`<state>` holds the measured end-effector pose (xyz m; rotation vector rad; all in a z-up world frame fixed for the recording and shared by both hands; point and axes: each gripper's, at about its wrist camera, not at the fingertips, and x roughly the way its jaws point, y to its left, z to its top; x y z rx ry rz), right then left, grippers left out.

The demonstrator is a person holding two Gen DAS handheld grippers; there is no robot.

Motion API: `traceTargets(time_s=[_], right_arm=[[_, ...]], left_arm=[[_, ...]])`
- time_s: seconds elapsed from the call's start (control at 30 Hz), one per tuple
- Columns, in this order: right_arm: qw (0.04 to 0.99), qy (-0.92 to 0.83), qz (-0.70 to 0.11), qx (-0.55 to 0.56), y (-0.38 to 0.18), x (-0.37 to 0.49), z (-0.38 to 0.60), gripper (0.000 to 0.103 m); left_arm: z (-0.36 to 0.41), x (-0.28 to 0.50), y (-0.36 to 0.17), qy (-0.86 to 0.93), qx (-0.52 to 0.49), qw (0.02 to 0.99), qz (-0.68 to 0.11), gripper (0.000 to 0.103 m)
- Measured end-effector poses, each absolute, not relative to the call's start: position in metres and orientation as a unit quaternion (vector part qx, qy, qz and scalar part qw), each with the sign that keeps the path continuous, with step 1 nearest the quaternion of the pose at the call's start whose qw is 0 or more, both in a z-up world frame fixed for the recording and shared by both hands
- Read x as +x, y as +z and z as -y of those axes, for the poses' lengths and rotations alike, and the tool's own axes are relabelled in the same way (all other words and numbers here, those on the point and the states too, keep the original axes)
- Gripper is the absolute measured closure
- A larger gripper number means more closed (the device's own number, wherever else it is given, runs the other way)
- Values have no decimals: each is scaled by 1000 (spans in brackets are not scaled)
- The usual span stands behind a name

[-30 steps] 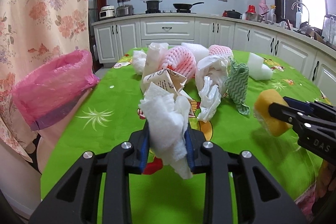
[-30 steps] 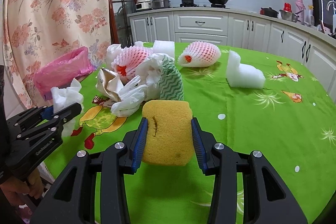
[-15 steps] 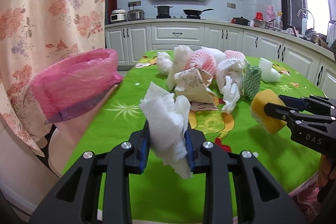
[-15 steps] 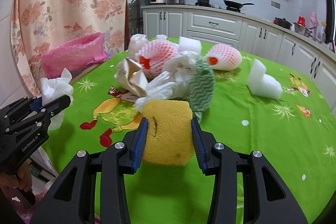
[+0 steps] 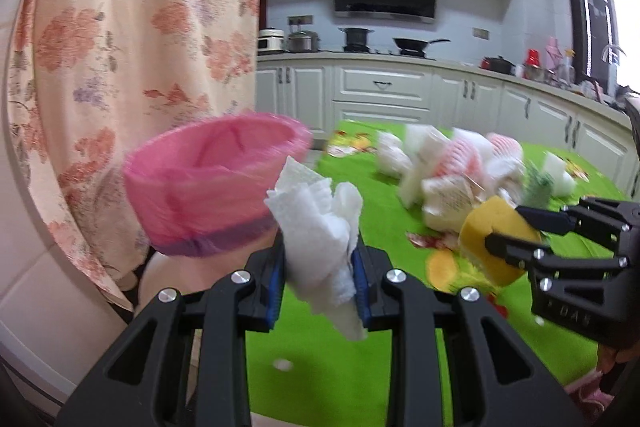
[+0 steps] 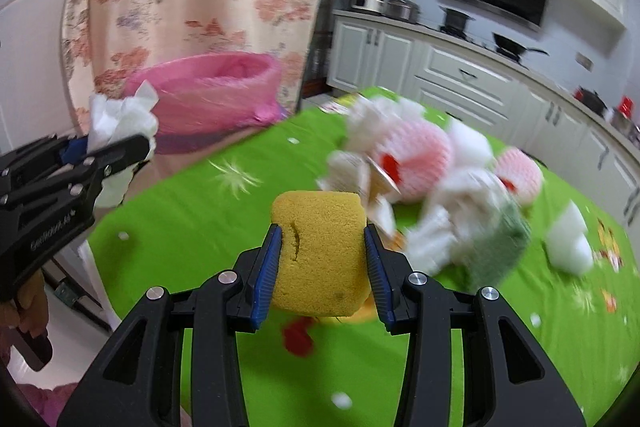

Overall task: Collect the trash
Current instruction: 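Carry tissue and yellow sponge to the pink bin and open both tools, then grasp the white foam block with the right tool while the left tool returns to the pile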

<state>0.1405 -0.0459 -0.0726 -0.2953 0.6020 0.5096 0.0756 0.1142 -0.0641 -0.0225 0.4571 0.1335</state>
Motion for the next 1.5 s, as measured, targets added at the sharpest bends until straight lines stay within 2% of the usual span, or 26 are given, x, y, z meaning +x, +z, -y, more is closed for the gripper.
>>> traceTargets(time_s=[0.43,0.87,1.17,1.27,1.33,1.37,1.5], right_arm=[[901,295,-268,-172,-51,161,-24,62],[899,327,-249,-151,-23,207,-82,62],[879,374,-288,-70,-4,270,-110,62],[874,382,-295,-54,-1,284,-122,58],[873,385,-297,-49,-1,288,-128,53],[872,385,-299,-44,-1,290,-130,48],[874,386,-295,-31,-1,289,-120,44]], left_arm=[[-192,103,-34,126,-18,968,-215,75],[-252,159,-18,144,-44,962,-229,74],[-291,199,-24,133,-76,951,-269,72],[-303,206,-32,132,-92,946,-280,69],[-309,208,-33,138,-100,945,-278,54],[-312,206,-33,140,-108,945,-274,44],[-316,195,-27,145,-113,948,-261,30]])
